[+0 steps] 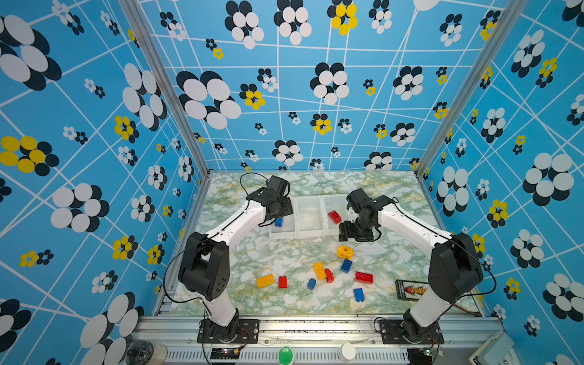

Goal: Sort the legos into containers by color
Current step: 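Move the right gripper down to the yellow round brick and grasp it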

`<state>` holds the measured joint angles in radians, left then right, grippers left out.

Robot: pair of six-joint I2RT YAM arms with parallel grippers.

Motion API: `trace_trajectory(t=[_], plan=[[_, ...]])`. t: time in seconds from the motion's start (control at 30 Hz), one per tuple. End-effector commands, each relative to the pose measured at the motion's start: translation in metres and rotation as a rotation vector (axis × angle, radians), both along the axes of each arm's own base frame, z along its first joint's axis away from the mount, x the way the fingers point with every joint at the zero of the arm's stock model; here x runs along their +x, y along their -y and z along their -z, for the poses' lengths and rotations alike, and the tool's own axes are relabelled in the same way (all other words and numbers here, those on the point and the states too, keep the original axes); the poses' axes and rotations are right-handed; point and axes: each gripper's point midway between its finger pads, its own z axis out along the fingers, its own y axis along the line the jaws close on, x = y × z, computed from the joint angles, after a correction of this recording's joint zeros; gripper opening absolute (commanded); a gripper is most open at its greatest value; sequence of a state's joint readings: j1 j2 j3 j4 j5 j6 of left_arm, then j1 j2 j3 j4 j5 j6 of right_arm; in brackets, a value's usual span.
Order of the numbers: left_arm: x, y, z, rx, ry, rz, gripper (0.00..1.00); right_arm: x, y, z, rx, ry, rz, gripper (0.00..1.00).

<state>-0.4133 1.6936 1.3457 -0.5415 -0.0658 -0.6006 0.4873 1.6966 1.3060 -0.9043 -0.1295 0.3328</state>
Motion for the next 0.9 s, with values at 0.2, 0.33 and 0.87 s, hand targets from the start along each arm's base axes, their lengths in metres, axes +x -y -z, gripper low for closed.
trace_trajectory(t=[0.2,0.33,0.87], plan=[[-0.019,-0.007,-0.013,-0.019,0.029,0.018,0.77,-0.004,0.004,0.014,-0.062,0.005,-0.030,0.79],[-0.024,-0.010,-0.013,-0.023,0.027,0.016,0.79,-0.007,-0.004,0.022,-0.061,-0.005,-0.049,0.86],[-0.036,-0.021,-0.013,-0.030,0.032,0.007,0.84,-0.010,-0.003,0.054,-0.185,-0.021,-0.248,0.87]])
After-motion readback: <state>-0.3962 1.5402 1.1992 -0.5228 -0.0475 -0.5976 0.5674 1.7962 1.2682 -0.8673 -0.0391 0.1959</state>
